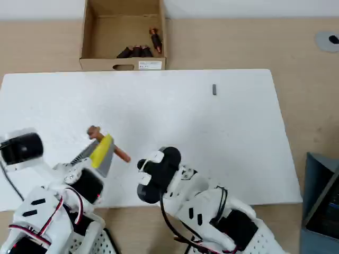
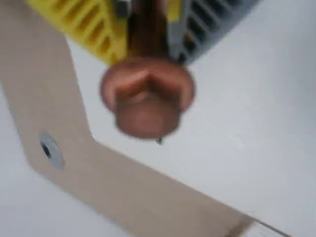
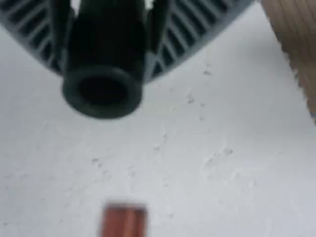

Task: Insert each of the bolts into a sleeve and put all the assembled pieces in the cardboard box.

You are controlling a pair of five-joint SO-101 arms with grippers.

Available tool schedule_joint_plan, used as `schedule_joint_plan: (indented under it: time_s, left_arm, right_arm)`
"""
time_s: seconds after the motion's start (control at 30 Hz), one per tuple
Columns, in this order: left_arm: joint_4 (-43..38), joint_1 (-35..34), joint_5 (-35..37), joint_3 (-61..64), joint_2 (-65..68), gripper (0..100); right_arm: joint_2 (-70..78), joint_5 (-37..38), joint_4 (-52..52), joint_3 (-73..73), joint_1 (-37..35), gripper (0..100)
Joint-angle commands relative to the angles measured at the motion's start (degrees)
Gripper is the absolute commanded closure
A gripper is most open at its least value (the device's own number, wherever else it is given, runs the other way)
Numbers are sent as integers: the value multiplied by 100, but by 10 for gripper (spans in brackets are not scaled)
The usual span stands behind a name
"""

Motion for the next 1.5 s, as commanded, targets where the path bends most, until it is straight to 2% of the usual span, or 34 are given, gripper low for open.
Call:
schedule_joint_plan:
  time_s: [0.0,0.23,0.53,0.8,1.47]
  left_arm:
    - [-158,229,18,132,-22,997]
    - [-167,545,9,396,-22,997]
    - [-193,545,9,651,-22,997]
    - [-695,545,9,1002,-22,997]
    - [-958,492,35,791,-22,997]
  right_arm:
    - [-31,62,-185,-22,-119,989]
    - [-31,62,-185,-31,-119,989]
    - [-31,62,-185,-31,-119,989]
    - [-31,62,-185,-31,-119,989]
    - [-31,62,-176,-22,-119,989]
